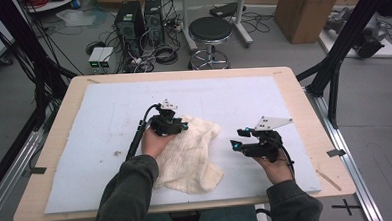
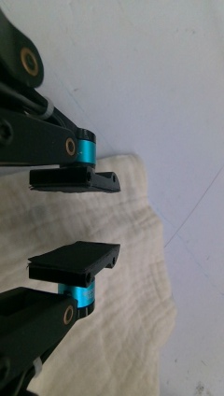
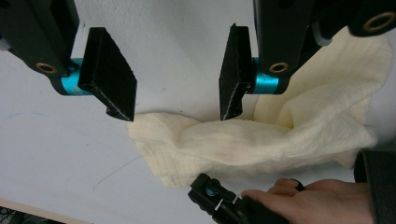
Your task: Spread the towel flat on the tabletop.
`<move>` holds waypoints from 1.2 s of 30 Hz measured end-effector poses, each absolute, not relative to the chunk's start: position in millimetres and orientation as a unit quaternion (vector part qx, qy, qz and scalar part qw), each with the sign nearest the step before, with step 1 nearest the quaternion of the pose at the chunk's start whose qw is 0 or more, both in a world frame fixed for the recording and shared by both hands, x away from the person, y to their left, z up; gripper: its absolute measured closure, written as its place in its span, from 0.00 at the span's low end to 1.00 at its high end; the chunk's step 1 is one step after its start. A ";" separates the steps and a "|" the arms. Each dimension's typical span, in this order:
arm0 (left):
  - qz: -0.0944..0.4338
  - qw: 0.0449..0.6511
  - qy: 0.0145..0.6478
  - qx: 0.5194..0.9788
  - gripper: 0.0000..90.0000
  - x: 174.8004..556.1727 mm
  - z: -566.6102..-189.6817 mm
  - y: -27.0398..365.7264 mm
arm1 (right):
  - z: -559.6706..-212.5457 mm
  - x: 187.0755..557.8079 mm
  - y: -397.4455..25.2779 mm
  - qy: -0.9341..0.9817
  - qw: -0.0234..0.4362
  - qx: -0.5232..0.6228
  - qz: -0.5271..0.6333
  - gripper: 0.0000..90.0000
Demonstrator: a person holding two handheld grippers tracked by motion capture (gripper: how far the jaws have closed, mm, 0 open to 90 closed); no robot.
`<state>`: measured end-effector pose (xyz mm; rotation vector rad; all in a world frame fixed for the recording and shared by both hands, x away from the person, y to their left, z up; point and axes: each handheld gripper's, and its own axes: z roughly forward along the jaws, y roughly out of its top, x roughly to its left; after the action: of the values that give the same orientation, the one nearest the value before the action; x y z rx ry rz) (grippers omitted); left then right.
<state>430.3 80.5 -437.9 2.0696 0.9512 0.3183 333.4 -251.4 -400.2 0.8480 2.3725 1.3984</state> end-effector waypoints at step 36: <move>0.163 0.411 0.404 0.801 0.98 405.4 -411.3 126.1 | -408.2 340.6 -237.8 0.829 0.129 0.291 0.459 0.53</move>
<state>405.4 126.1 -411.3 2.0147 1.0177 0.4096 340.6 -237.8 -408.2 0.8465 2.4109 1.3346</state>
